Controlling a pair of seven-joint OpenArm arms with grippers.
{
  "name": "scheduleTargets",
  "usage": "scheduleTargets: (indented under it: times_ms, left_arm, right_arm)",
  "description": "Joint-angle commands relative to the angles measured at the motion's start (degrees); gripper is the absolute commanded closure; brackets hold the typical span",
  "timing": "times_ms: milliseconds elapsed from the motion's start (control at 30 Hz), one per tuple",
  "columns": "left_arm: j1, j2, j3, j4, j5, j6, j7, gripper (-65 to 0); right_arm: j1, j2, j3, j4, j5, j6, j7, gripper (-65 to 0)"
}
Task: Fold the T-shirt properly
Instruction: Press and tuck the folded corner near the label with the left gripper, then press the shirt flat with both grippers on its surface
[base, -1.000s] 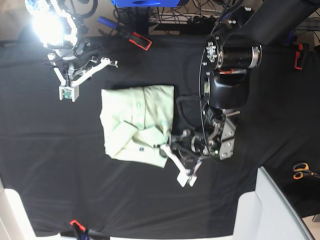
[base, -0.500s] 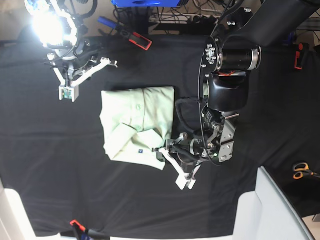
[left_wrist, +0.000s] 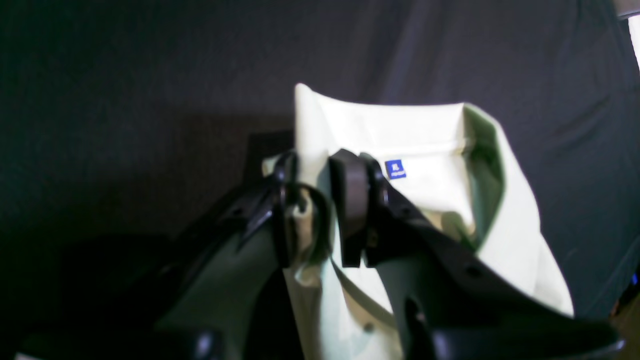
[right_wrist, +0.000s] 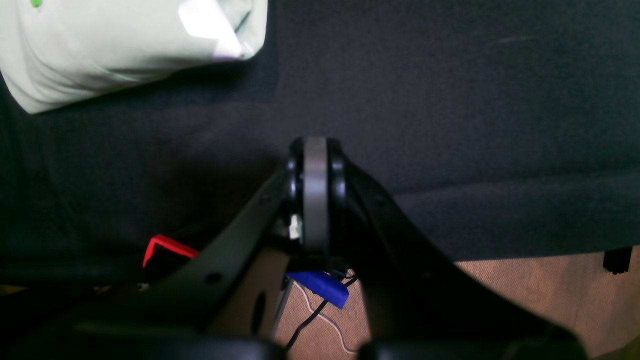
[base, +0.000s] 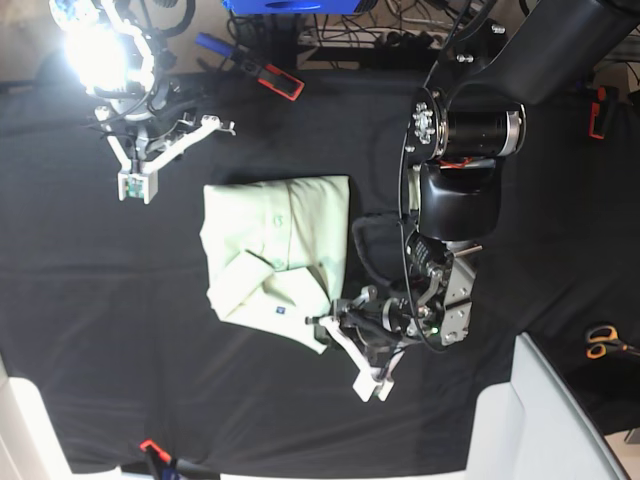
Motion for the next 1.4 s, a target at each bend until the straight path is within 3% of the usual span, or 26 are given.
scheduleTargets:
  times_ms: [0,167,233,333,433,567,667,833,900,1100,1233,1367]
  left_arm:
    - [-1.7,0.1,0.1,0.8,-1.0,-0.3,-1.1,-14.4]
    - [-1.5,0.0,0.2,0.8,-1.0,-0.3,-1.0,-16.6]
    - [-1.6,-0.1,0.2,0.8,-1.0,-0.3,-1.0,-24.5]
    - [-1.6,-0.7,0.2,0.8,-1.0,-0.1,-1.0,-42.2]
    - [-1.5,-0.8,-0.4,1.1,-1.2,2.0,-1.1,-45.2]
    - [-1.2,-0.5,-0.4,3.8,-1.5,2.1,-0.2,-40.8]
    - [2.2,1.6,0.1,12.0,-1.5,2.0,4.0,-34.9]
    - [8.4,4.2,0.2,25.6,-1.4,2.0,8.8,-10.1]
    - [9.7,4.5,0.2,27.7,-1.4,2.0,10.3,0.0]
    - [10.0,4.9,0.3,27.7,-1.5,2.0,11.5,0.0]
    - [9.5,4.9,2.0,26.9,-1.3,2.0,11.4,0.0]
    - [7.3,4.9,9.0,20.5,-1.4,2.3,10.8,0.0]
  right_arm:
    - [0.2,0.2,0.1,0.8,-0.2,0.0,0.8,-0.3]
    - [0.2,0.2,0.1,0.8,-0.2,0.0,0.8,-0.3]
    - [0.2,0.2,0.1,0.8,-0.2,0.0,0.8,-0.3]
    - [0.2,0.2,0.1,0.8,-0.2,0.0,0.8,-0.3]
    - [0.2,0.2,0.1,0.8,-0.2,0.0,0.8,-0.3]
    - [0.2,0.2,0.1,0.8,-0.2,0.0,0.8,-0.3]
    - [0.2,0.2,0.1,0.8,-0.2,0.0,0.8,-0.3]
    - [0.2,0.2,0.1,0.8,-0.2,0.1,0.8,-0.3]
    - [0.2,0.1,0.0,0.8,-0.2,2.4,0.8,-0.3]
    - [0.4,-1.4,0.0,1.3,-0.2,12.8,0.8,-0.1]
    - [2.4,-2.2,-2.4,1.4,-0.1,16.1,0.4,-0.1]
    - [5.8,-2.4,-7.8,1.7,-0.1,16.4,0.4,-0.1]
